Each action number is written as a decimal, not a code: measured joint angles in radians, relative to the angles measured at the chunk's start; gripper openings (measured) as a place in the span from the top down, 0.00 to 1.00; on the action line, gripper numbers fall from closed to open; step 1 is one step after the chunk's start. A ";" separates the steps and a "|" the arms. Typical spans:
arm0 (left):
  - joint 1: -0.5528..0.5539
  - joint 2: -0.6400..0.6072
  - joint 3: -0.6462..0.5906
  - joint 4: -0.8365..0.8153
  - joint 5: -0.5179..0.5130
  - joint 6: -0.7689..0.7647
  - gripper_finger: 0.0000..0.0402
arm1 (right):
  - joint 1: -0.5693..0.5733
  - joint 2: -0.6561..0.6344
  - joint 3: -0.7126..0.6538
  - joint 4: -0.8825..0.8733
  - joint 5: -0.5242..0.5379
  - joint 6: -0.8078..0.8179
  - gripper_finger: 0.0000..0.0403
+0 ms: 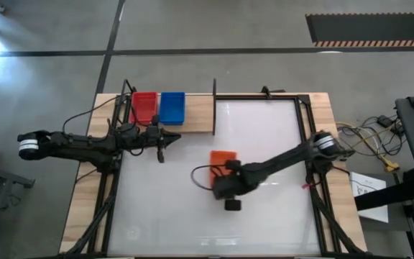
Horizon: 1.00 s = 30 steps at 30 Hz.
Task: Stack baskets on shelf by color
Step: Put the stacked orange bins on the shelf
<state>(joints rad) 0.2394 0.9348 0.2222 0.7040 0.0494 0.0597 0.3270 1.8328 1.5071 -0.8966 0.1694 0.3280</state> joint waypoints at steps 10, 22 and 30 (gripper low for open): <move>0.000 0.000 0.000 -0.003 0.000 0.000 0.99 | -0.090 0.223 0.242 -0.008 -0.043 -0.155 0.96; 0.001 0.000 0.000 -0.008 0.000 0.000 0.99 | -0.147 0.290 0.387 -0.029 0.106 -0.225 0.71; -0.023 0.000 0.002 -0.015 0.000 0.000 0.99 | -0.147 0.180 0.354 -0.032 0.159 -0.269 0.58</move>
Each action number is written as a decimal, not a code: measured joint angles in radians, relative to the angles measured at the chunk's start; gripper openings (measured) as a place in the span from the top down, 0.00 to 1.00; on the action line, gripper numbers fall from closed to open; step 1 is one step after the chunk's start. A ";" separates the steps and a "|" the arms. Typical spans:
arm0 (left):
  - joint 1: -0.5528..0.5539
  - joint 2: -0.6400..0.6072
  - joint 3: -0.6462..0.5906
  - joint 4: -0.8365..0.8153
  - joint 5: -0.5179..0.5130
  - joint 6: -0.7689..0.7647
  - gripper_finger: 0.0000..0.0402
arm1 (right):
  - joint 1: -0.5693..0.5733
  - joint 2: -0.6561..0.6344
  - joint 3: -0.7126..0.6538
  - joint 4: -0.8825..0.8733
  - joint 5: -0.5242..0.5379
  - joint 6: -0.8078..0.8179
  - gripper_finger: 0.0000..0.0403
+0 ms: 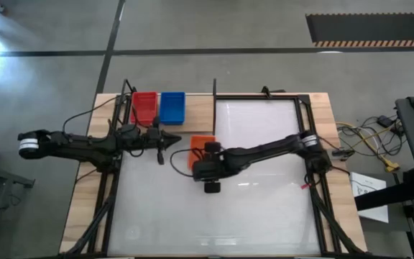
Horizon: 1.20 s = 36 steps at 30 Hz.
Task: Stack baskets on shelf by color
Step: Put the stacked orange bins on the shelf
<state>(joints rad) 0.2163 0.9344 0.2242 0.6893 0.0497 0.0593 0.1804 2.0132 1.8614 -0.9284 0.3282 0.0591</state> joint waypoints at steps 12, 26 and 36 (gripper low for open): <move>-0.107 0.050 0.122 -0.168 -0.001 -0.001 0.99 | 0.050 -0.438 -0.649 0.421 0.013 0.076 0.77; -0.169 0.324 0.489 -0.723 -0.042 -0.030 0.97 | 0.077 -0.798 -1.305 1.064 0.066 0.158 0.97; -0.271 0.550 0.773 -1.067 -0.140 -0.054 0.71 | 0.078 -0.924 -1.391 1.099 0.066 0.175 0.97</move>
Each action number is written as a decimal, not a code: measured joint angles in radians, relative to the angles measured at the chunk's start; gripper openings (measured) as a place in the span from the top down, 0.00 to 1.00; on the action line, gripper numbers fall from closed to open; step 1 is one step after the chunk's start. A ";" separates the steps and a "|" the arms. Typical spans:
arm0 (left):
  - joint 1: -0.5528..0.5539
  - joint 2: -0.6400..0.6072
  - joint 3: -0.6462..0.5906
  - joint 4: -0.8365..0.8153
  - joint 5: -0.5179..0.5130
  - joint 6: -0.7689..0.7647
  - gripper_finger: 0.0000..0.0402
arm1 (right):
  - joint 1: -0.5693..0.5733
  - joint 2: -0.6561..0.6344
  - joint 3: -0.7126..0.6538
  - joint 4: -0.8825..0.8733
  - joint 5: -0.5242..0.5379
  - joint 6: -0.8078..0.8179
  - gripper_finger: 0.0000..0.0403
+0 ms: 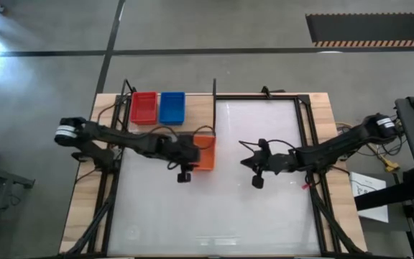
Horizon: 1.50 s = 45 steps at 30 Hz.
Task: Stack baskets on shelf by color
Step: Put the stacked orange bins on the shelf
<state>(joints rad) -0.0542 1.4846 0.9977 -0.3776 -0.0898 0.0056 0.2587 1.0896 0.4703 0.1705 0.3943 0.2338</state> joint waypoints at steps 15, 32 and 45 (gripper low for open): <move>-0.044 0.208 0.129 -0.096 0.024 0.000 0.61 | 0.031 -0.011 -0.001 0.000 0.001 -0.018 0.97; -0.038 0.232 0.128 -0.085 0.000 0.035 0.98 | 0.031 -0.014 -0.001 0.019 0.000 -0.035 0.97; -0.043 0.021 0.129 -0.218 -0.139 -0.007 0.98 | 0.031 -0.014 -0.001 0.022 0.000 -0.036 0.97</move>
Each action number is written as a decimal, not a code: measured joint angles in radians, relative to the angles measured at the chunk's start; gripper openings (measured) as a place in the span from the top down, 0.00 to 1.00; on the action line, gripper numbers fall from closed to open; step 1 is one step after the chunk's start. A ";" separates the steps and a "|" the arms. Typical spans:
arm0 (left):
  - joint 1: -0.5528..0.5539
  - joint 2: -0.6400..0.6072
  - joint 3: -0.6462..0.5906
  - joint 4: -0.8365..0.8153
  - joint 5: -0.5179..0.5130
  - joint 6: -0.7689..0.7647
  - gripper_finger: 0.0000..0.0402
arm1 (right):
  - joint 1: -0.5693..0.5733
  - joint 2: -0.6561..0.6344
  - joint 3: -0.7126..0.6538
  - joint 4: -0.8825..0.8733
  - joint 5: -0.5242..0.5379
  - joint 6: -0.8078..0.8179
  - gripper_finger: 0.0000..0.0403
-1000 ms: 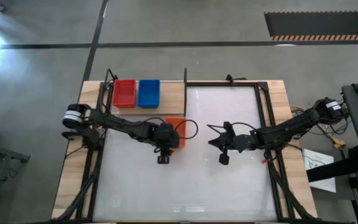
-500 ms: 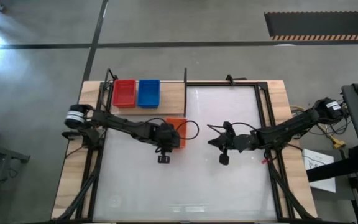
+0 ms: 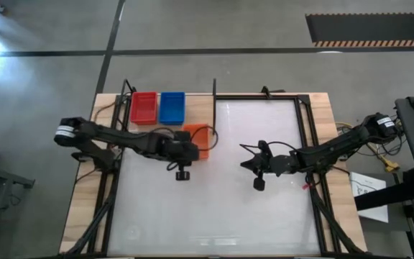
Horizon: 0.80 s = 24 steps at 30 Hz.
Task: Stack baskets on shelf by color
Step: Put the stacked orange bins on the shelf
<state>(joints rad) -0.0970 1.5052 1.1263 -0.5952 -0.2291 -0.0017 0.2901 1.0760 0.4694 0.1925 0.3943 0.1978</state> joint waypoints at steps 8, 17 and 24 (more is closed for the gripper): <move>0.059 -0.102 0.002 0.004 -0.034 0.064 0.98 | 0.000 0.000 0.000 0.008 0.000 -0.004 0.97; 0.207 -0.039 0.021 0.013 -0.010 0.180 0.98 | 0.000 0.000 0.000 0.008 0.000 -0.004 0.97; 0.294 0.041 0.077 0.023 0.038 0.283 0.98 | 0.000 0.000 0.000 0.007 -0.001 -0.004 0.97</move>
<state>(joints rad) 0.1965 1.5460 1.2028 -0.5722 -0.1910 0.2810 0.2901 1.0763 0.4694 0.1999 0.3933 0.1940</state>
